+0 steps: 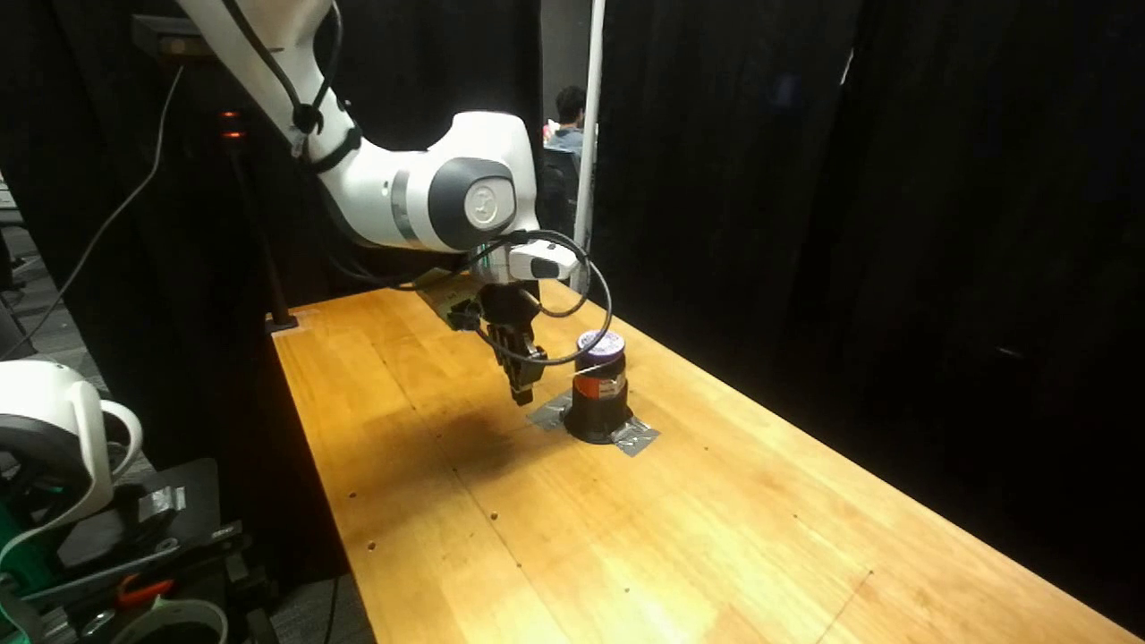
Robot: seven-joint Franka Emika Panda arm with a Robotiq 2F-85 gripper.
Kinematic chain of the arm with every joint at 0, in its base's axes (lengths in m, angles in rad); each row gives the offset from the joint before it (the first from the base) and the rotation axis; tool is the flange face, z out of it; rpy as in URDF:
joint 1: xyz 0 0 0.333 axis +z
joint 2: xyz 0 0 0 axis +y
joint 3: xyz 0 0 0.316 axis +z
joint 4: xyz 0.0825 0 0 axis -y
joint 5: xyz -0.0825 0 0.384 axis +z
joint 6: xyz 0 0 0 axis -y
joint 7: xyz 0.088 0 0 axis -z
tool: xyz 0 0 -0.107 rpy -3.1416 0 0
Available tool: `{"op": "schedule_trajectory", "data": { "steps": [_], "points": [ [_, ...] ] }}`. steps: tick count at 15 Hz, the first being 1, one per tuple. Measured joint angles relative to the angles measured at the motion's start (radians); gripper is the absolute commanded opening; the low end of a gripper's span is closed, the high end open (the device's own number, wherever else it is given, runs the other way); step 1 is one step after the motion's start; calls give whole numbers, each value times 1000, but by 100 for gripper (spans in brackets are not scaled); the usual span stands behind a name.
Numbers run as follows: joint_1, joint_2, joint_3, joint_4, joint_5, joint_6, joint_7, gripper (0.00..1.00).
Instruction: Put the elastic around the bottle
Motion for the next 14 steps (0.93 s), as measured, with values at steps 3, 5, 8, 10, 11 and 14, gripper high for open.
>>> {"op": "schedule_trajectory", "data": {
  "steps": [3, 5, 8, 10, 11, 14],
  "points": [
    [79, -16, -82, -56, -156, 110, 205, 21],
    [173, -21, -185, -84, -284, 178, 361, 19],
    [319, -21, -343, -113, -501, 268, 599, 20],
    [418, -20, -457, -122, -662, 323, 759, 20],
    [471, -19, -519, -123, -742, 347, 836, 19],
    [638, -19, -696, -119, -967, 386, 1069, 20]
  ]
}}
